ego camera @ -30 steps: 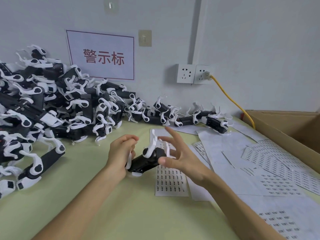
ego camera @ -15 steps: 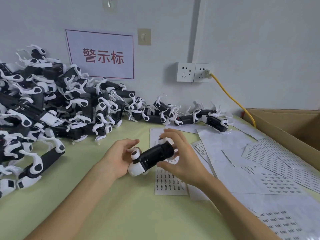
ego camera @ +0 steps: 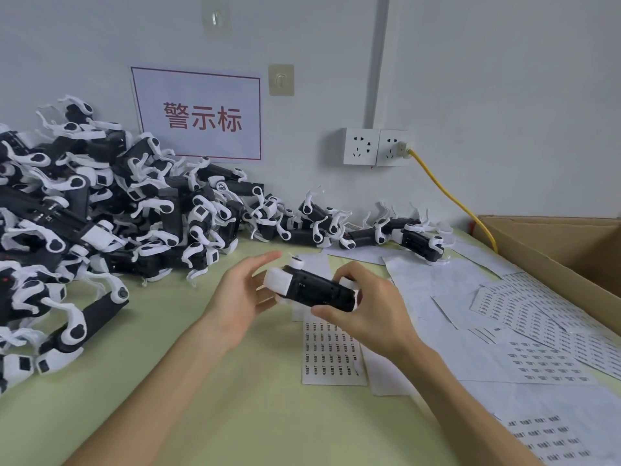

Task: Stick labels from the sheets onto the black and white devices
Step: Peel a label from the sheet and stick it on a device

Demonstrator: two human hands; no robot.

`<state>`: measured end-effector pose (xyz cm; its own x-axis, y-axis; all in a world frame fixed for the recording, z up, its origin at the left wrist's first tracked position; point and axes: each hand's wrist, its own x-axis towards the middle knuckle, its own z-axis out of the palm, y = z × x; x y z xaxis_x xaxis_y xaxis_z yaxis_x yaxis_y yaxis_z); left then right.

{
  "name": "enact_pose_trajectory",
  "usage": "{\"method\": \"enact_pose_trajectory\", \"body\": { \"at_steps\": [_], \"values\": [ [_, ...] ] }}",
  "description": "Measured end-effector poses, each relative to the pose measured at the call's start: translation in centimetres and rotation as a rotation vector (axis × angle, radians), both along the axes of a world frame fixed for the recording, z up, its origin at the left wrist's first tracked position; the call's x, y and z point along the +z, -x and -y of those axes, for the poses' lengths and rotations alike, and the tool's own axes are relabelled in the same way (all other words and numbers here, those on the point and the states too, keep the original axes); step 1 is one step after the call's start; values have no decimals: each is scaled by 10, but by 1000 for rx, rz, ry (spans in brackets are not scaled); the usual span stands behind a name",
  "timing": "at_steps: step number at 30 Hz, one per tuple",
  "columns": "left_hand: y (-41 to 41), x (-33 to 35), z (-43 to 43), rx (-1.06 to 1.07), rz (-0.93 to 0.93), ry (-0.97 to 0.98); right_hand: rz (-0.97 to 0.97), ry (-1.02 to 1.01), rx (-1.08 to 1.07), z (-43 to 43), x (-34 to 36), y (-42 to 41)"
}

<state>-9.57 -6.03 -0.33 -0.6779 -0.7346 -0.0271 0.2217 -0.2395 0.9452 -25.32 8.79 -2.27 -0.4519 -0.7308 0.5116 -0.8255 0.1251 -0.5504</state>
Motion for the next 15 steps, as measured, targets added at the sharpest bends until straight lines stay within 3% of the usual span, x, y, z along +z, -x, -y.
{"method": "enact_pose_trajectory", "body": {
  "at_steps": [8, 12, 15],
  "values": [
    [6, -10, -8, 27, 103, 76, 37, -64, -27, -2, 1, -5],
    [4, -6, -9, -24, 39, 139, 267, -1, 35, -1, 6, -6],
    [2, -3, -14, -107, -67, 122, 475, 5, 205, -2, 8, -5]
  ]
}}
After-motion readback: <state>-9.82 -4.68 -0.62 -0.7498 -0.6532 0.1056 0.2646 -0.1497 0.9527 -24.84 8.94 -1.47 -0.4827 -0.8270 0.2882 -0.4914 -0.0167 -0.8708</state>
